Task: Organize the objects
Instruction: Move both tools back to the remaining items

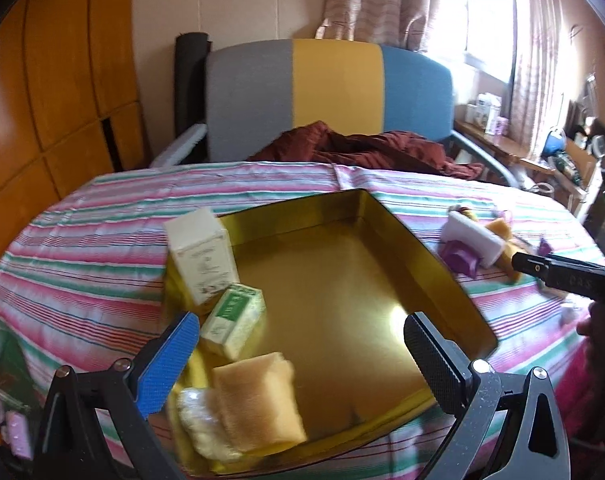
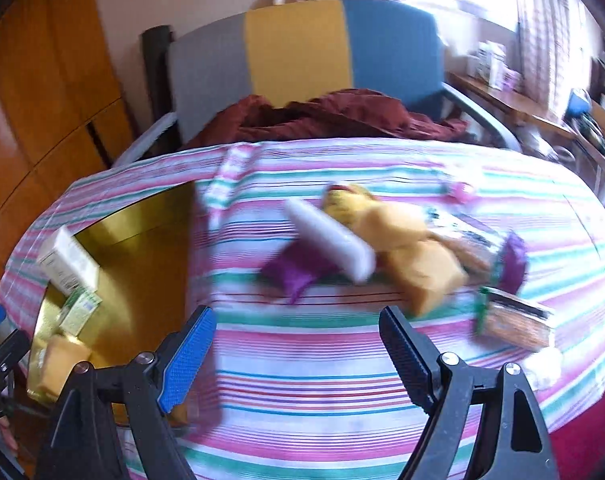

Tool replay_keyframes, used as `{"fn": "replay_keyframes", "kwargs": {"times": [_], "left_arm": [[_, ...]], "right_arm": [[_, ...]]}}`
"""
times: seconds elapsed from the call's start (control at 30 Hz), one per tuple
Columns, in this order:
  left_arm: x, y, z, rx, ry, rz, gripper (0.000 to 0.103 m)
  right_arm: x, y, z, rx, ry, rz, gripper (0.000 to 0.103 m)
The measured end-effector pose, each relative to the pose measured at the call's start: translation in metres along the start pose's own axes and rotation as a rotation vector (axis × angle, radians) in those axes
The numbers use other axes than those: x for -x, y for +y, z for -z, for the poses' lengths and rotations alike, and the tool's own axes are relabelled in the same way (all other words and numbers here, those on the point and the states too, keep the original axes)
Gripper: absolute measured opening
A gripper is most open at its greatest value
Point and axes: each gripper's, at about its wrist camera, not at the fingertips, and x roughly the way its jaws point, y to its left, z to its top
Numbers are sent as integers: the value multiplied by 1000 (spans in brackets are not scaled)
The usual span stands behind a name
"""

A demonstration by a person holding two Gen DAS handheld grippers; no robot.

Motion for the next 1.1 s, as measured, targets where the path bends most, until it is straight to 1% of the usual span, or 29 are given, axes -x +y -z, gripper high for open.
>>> {"fn": "replay_keyframes", "kwargs": {"times": [0.1, 0.2, 0.37, 0.43, 0.53, 0.63, 0.77, 0.83, 0.97, 1.1], "left_arm": [[-3, -5, -4, 9, 2, 13, 103], [-7, -7, -8, 35, 26, 56, 103], [-15, -22, -17, 14, 56, 120, 103], [-19, -30, -20, -10, 67, 133, 103], [-24, -43, -26, -34, 73, 164, 103], [-28, -59, -33, -74, 71, 190, 103], [-39, -88, -41, -143, 88, 243, 103], [-45, -99, -44, -162, 103, 264, 103], [-59, -120, -47, -170, 147, 306, 103], [-73, -135, -53, -165, 174, 319, 103]], "right_arm": [[6, -31, -9, -45, -12, 45, 85], [14, -65, -18, -96, -30, 101, 85], [16, -123, -24, -227, -38, 159, 85], [14, -142, -21, -284, -27, 155, 85], [10, -165, -13, -393, -4, 111, 85], [9, -172, -10, -438, 0, 76, 85], [5, -167, -10, -432, 20, 50, 85], [4, -166, -9, -429, 28, 40, 85], [-2, -165, -9, -435, 49, 25, 85], [-5, -165, -9, -437, 60, 14, 85]]}}
